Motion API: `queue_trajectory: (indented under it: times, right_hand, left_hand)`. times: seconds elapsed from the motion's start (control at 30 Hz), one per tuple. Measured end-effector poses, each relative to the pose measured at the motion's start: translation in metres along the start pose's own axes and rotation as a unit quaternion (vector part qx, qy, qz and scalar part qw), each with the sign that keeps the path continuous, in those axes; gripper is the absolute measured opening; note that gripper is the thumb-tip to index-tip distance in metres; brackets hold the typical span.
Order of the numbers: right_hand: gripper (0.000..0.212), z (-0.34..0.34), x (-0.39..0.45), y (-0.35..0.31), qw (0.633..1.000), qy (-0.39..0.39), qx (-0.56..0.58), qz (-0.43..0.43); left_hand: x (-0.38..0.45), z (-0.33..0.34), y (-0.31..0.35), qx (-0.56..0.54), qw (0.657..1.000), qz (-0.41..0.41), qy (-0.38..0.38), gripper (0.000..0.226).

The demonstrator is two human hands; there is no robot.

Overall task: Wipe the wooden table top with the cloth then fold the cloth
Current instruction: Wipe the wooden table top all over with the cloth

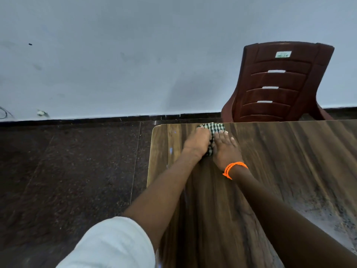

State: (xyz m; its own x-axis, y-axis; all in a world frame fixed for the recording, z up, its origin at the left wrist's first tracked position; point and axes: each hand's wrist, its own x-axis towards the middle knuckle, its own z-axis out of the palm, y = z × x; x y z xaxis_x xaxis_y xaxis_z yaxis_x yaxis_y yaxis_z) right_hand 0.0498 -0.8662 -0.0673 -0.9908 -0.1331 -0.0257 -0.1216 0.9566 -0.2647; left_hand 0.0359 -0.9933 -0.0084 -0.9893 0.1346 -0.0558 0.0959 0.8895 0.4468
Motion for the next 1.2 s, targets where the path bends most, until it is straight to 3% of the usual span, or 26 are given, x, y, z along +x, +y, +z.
queue_trajectory:
  times: [0.47,0.63,0.73,0.8,1.03,1.2]
  right_hand:
    - [0.053,0.039,0.030,-0.153,0.992,-0.043,0.034,-0.111]
    - [0.054,0.044,0.005,-0.155,0.987,-0.046,0.030,-0.152]
    - [0.054,0.048,-0.021,-0.147,0.985,-0.036,0.019,-0.166]
    - [0.053,0.050,-0.040,-0.138,0.986,-0.029,0.008,-0.165]
    - [0.052,0.044,-0.079,-0.094,0.991,0.039,-0.018,-0.125]
    - [0.052,0.040,-0.055,-0.088,0.996,0.029,-0.018,-0.078]
  left_hand:
    - [-0.029,-0.069,-0.141,0.021,0.991,-0.127,0.021,0.008]
    - [-0.066,-0.068,-0.141,0.032,0.991,-0.130,0.013,0.017]
    - [-0.093,-0.062,-0.133,0.034,0.992,-0.124,0.017,0.006]
    - [-0.106,-0.055,-0.125,0.038,0.993,-0.112,0.019,0.010]
    - [-0.109,-0.035,-0.086,0.015,0.998,-0.055,0.001,0.011]
    - [-0.087,-0.033,-0.080,0.017,0.999,-0.048,0.009,0.017]
